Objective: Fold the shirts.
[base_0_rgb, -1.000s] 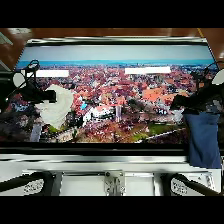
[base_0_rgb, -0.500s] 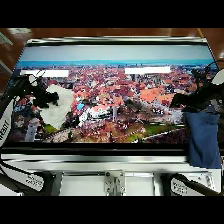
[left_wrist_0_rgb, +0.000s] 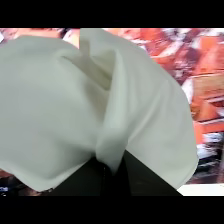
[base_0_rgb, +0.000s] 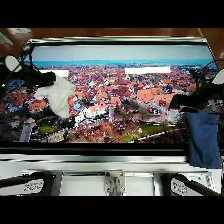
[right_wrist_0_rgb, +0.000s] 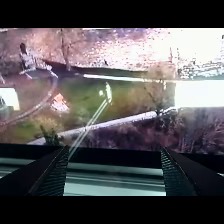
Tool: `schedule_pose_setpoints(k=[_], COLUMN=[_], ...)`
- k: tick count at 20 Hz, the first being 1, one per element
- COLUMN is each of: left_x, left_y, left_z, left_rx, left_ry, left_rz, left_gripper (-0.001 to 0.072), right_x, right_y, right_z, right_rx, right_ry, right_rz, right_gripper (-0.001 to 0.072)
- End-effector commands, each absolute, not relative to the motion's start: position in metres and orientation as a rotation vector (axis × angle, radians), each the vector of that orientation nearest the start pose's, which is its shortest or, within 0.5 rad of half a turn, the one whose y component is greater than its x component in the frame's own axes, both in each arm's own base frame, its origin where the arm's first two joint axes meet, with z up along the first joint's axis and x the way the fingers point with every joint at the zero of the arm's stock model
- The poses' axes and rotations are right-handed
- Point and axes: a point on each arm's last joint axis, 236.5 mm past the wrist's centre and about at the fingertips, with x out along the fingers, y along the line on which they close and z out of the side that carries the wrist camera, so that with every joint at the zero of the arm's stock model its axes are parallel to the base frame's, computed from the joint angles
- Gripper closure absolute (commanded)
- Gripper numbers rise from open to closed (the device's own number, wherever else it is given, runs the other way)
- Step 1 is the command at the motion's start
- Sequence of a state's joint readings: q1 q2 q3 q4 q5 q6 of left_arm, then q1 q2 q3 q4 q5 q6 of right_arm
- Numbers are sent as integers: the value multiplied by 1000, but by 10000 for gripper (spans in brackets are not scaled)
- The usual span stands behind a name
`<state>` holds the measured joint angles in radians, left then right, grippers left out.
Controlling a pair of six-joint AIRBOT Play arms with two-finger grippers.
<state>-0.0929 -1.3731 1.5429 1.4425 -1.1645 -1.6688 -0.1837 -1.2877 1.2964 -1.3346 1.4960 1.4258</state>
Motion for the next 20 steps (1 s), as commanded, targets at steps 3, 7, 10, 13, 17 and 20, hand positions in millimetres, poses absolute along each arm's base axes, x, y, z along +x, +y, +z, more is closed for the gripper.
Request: schedule_pose_setpoints(k=[3,7,10,13,17,20], left_x=[368,328,303,286,308,344], left_y=[-206,-304,-363,-396,-402,-346], left_z=[245,218,140,53,31,57], left_rx=[-155,-175,-151,-59,-110,-59], left_ry=[767,811,944,1109,1187,1215], left_rz=[-476,-656,-708,-706,-685,-635], left_gripper=[679,679,679,679,-13,-13], right_x=[329,309,285,272,280,290], right_y=[-6,-3,2,6,9,8], right_z=[87,134,150,149,140,125], right_rx=[112,71,61,98,119,136], right_ry=[1323,1189,1181,1226,1247,1290], right_rz=[171,162,170,165,182,187], right_gripper=[39,39,39,40,40,40])
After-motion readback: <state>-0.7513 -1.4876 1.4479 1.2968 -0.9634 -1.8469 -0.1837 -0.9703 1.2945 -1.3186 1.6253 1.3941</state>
